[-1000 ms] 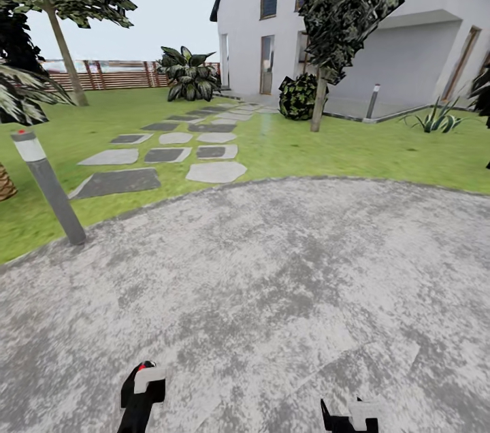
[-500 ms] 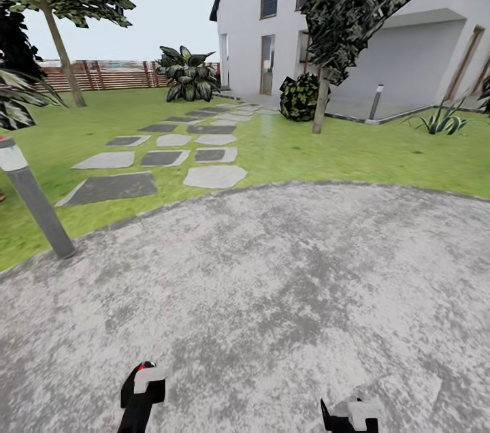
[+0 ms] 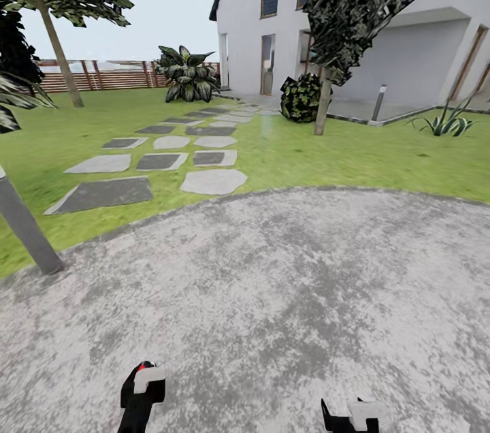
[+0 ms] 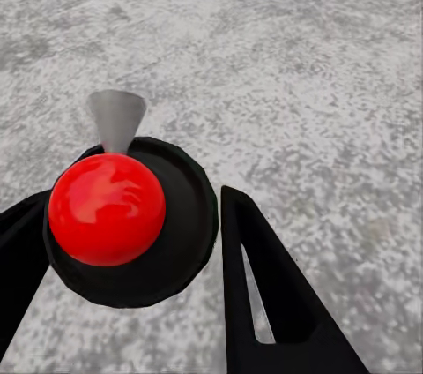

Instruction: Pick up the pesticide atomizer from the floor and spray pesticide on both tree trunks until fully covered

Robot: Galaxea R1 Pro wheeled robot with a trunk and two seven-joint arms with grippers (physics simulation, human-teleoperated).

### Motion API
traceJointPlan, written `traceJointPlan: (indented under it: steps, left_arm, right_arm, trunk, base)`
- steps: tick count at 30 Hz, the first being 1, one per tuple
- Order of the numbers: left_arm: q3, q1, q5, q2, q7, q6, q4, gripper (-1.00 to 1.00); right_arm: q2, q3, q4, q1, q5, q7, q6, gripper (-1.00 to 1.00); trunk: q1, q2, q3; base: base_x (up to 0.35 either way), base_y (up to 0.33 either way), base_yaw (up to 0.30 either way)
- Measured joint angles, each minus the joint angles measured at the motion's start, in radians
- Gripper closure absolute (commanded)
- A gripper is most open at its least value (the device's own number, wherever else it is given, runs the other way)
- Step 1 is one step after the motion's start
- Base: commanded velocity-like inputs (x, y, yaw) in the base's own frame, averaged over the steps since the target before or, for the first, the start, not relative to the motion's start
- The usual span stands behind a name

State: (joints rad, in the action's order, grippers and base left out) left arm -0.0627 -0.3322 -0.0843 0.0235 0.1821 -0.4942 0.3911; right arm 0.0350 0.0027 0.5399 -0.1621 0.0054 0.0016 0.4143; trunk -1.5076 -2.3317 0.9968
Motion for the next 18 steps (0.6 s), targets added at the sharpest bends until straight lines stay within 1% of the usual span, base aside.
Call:
traceJointPlan:
  steps: [18]
  left_arm:
    - [0.000,0.000,0.000,0.000,0.000,-0.001,-0.001,1.00]
  right_arm:
    - [0.004,-0.005,0.003,0.000,-0.003,-0.003,0.000,-1.00]
  trunk:
    - [0.000,0.000,0.000]
  base:
    - [0.339,0.000,0.000]
